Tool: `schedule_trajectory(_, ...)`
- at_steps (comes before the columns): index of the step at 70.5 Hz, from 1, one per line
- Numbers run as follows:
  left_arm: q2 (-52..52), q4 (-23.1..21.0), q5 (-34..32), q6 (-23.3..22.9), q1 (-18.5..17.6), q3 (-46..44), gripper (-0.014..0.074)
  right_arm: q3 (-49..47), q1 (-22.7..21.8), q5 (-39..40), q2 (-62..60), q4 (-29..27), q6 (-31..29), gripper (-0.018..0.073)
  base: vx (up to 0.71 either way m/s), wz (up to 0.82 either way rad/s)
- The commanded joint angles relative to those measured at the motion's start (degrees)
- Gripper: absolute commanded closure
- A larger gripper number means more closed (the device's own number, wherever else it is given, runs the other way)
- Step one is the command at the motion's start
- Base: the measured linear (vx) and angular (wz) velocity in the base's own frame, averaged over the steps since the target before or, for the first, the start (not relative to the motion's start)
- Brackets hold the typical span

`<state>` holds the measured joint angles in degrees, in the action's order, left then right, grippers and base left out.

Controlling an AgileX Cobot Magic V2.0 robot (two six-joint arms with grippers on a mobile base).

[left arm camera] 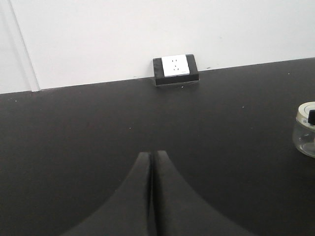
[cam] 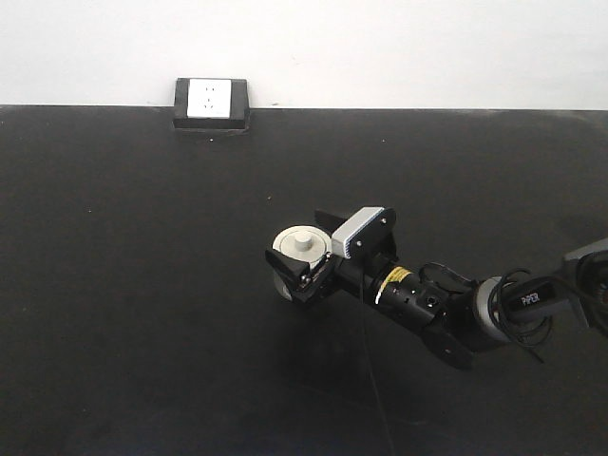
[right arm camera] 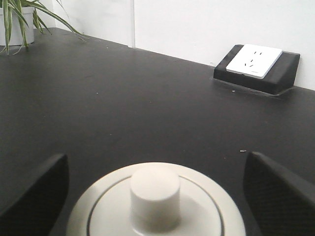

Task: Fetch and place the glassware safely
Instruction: 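Lower the jar onto the bench and open the right gripper, then lift and withdraw the open right gripper away from the jar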

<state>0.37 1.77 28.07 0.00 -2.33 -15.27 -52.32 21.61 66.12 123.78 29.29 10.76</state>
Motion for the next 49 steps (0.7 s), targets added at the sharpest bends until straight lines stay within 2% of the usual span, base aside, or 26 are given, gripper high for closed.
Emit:
schedule_trajectory(1,0.66,-0.39,-3.83,0.00,-0.31,-1.27,0.0603,-0.96,-0.08,6.50,-3.18,-0.53,-0.19,-0.0157,0.00,0.00)
schedule_trajectory(22,0.66,-0.39,-3.83,0.00,-0.31,-1.27,0.0603,-0.96,-0.08,3.58,-8.45,-0.39,-0.19,-0.0094,0.00,0.00)
schedule_trajectory(41,0.66,-0.39,-3.83,0.00,-0.31,-1.27,0.0603,-0.39,-0.08,-8.97,-17.94,-0.02,1.91,-0.0015,0.00,0.00)
schedule_trajectory(49,0.66,-0.39,-3.83,0.00,-0.31,-1.27,0.0603,2.25,-0.08,-14.54,-23.72,-2.37,3.44,0.0041,0.00,0.00)
